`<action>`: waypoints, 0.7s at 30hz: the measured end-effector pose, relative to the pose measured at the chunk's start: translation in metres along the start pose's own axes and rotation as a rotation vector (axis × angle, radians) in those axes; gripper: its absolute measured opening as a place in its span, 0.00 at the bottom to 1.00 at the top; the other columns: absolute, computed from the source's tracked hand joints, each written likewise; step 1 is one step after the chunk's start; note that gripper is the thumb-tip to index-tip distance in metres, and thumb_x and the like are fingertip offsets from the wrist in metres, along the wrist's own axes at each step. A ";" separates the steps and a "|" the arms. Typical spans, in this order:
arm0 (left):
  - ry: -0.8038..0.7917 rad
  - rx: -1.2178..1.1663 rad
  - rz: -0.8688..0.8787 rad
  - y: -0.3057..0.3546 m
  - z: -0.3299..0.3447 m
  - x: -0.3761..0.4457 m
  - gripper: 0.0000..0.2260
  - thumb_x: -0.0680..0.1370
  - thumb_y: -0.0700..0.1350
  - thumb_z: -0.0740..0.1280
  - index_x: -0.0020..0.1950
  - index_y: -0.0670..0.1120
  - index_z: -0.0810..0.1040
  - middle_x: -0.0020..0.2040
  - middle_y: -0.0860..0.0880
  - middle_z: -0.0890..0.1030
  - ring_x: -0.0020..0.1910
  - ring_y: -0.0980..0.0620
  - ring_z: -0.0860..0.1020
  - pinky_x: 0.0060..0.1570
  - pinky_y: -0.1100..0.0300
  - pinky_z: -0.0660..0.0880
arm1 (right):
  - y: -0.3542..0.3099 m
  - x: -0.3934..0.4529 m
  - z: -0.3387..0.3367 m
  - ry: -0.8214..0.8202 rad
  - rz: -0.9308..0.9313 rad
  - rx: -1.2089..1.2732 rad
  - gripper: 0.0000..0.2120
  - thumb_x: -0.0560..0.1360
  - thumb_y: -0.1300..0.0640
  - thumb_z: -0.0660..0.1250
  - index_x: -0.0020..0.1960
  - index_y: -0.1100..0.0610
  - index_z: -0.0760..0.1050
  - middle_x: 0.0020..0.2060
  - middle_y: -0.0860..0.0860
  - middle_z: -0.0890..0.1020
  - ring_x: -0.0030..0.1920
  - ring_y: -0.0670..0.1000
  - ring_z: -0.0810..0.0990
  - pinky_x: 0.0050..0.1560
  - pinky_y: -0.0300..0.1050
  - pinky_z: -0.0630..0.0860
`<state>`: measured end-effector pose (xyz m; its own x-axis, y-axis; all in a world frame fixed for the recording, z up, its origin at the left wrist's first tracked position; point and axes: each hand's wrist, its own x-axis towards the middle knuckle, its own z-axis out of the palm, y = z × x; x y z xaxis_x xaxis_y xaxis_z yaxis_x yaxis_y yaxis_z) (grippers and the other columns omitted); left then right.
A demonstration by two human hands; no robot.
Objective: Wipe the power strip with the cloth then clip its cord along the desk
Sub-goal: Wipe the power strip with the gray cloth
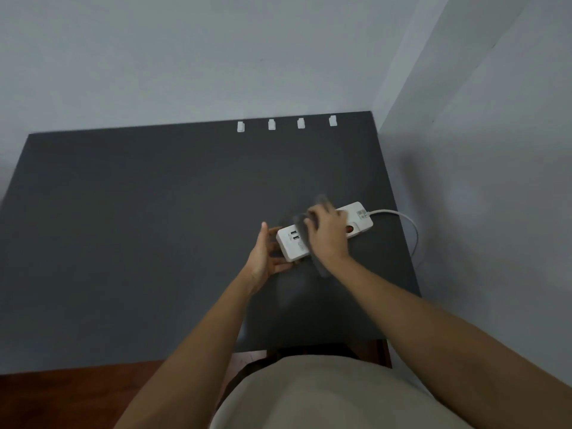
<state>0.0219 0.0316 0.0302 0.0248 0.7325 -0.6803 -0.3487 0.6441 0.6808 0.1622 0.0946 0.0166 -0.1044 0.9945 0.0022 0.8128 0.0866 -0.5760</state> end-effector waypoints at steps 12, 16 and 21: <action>0.085 0.298 0.167 -0.012 -0.004 0.008 0.08 0.79 0.46 0.67 0.56 0.50 0.71 0.57 0.40 0.80 0.51 0.43 0.83 0.43 0.50 0.83 | 0.048 0.010 -0.013 0.152 0.182 -0.126 0.06 0.76 0.55 0.61 0.52 0.55 0.71 0.66 0.58 0.73 0.55 0.63 0.70 0.56 0.54 0.68; 0.156 0.364 0.178 -0.006 0.000 0.015 0.07 0.80 0.49 0.64 0.54 0.48 0.70 0.54 0.40 0.80 0.51 0.41 0.82 0.38 0.51 0.83 | 0.034 -0.030 0.000 0.009 -0.230 -0.129 0.11 0.77 0.47 0.61 0.52 0.53 0.74 0.70 0.56 0.70 0.54 0.59 0.69 0.60 0.52 0.68; 0.178 0.346 0.175 -0.011 0.005 0.013 0.08 0.80 0.48 0.64 0.55 0.46 0.70 0.54 0.41 0.80 0.50 0.43 0.83 0.35 0.55 0.82 | 0.069 -0.007 -0.033 0.106 0.250 0.101 0.06 0.73 0.54 0.67 0.43 0.56 0.73 0.60 0.62 0.73 0.55 0.64 0.70 0.56 0.53 0.71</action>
<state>0.0308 0.0348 0.0154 -0.1795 0.8077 -0.5616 0.0022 0.5712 0.8208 0.2377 0.0956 0.0034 0.1571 0.9852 -0.0681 0.7443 -0.1635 -0.6475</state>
